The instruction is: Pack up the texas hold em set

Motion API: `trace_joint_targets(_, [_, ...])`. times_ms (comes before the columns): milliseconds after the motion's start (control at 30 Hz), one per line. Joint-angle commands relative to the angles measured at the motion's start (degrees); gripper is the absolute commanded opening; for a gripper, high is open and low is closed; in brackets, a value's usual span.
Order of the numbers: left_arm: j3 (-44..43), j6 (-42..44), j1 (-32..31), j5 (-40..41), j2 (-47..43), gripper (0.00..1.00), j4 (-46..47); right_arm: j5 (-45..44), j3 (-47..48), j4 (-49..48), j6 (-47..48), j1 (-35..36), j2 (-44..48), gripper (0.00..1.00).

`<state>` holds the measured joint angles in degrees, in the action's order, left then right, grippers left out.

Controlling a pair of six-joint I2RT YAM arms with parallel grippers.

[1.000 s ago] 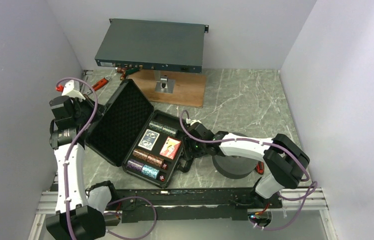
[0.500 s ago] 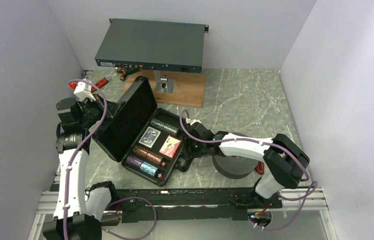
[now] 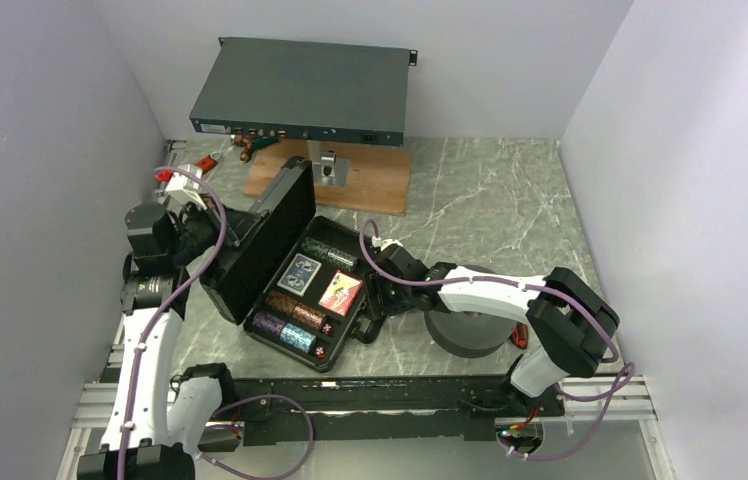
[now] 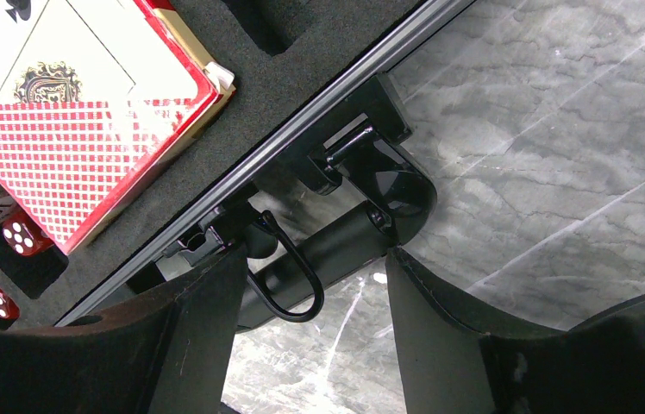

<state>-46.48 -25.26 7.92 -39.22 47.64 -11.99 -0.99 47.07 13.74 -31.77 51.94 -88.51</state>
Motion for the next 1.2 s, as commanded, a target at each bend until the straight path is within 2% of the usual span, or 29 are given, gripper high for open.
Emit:
trace_joint_targets(0, [2.4,-0.8,-3.1,-1.0,0.4,0.01,-2.0,-0.6,1.9,-4.5,-0.6,0.1,0.4,0.63])
trace_joint_targets(600, [3.7,-3.3,-11.5,1.5,0.4,0.02,0.1,-3.0,2.0,-2.1,-0.7,0.1,2.7,0.63])
trace_joint_targets(767, [2.3,-3.4,-14.9,1.6,-0.4,0.05,-0.5,-4.1,2.3,-0.3,-0.7,0.1,4.2,0.63])
trace_joint_targets(867, [0.2,-2.4,-16.5,2.1,-1.2,0.09,-2.7,-5.4,2.5,1.9,-0.7,0.1,6.3,0.63])
trace_joint_targets(1000, [-3.6,-0.5,-17.1,2.3,-2.6,0.20,-6.5,-8.3,2.9,7.7,-0.9,0.1,11.3,0.63])
trace_joint_targets(1167, [-7.9,3.1,-17.2,5.2,-4.3,0.34,-11.8,-21.7,7.2,24.3,-4.7,0.1,20.8,0.63])
